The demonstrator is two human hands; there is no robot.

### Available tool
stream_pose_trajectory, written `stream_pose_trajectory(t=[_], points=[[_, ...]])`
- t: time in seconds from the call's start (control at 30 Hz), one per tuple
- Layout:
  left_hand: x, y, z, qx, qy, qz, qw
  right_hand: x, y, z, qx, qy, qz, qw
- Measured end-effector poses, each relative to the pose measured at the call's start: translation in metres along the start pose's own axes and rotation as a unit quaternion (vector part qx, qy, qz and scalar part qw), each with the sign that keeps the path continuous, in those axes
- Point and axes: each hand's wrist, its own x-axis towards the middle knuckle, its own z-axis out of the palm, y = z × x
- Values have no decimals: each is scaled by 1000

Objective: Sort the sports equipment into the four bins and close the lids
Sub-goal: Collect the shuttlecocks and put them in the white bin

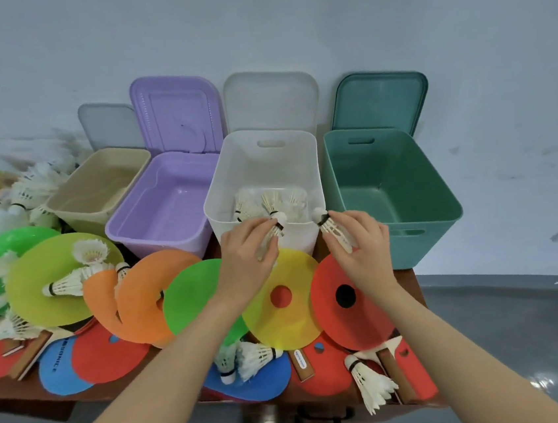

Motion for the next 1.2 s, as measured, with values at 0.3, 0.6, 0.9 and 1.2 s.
stream_pose_trajectory(t=[0.3, 0.6, 0.9, 1.2], points=[[89, -34, 14, 63, -54, -40, 996, 91, -7, 36, -48, -82, 57, 994], [62, -43, 14, 201, -272, -114, 934, 71, 15, 44, -99, -205, 51, 972], [-8, -26, -21, 160, -214, -94, 959, 2, 15, 13, 3, -129, -27, 991], [-85, -14, -35, 99, -323, -75, 938, -96, 9, -18, -44, -154, 51, 986]])
